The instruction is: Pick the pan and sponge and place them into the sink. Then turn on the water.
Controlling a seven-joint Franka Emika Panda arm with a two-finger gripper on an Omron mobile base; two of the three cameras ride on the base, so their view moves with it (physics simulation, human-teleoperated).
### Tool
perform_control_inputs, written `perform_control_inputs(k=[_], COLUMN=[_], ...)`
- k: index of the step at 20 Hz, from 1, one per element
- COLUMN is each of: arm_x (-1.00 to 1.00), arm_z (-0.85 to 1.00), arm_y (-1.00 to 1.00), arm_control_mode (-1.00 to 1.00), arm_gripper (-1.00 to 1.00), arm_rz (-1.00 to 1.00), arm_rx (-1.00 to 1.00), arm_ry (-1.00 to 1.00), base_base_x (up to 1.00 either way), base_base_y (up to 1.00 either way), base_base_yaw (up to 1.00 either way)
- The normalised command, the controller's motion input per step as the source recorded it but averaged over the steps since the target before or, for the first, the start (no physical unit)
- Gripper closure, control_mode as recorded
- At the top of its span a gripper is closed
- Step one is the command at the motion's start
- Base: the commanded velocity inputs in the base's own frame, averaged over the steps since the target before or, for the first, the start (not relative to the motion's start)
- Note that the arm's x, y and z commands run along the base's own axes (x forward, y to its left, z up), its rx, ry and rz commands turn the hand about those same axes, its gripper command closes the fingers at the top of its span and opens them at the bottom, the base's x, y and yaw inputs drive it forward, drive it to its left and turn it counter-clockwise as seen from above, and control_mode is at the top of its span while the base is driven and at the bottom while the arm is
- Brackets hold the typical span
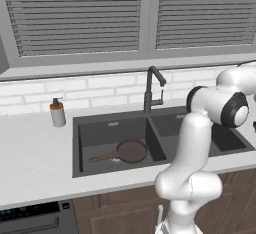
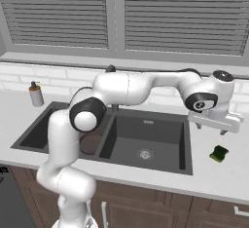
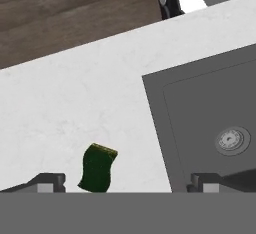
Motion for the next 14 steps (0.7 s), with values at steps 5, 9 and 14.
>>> perform_control_inputs(k=[5,9,14], arm_x=[0.01,0.00,0.05], arm_z=[-0.38,-0.34,-0.48], arm_y=[-0.03,0.00,0.00], arm_control_mode=[-1.00,-1.00,-1.00], arm_gripper=[-1.00,-1.00,-1.00], arm_rz=[-0.04,-0.03,-0.05], arm_rx=[0.00,0.00,0.00], arm_ry=[0.00,0.00,0.00], base_base_x=[0.00,0.00,0.00], base_base_y=[0.00,0.00,0.00], base_base_yaw=[0.00,0.00,0.00])
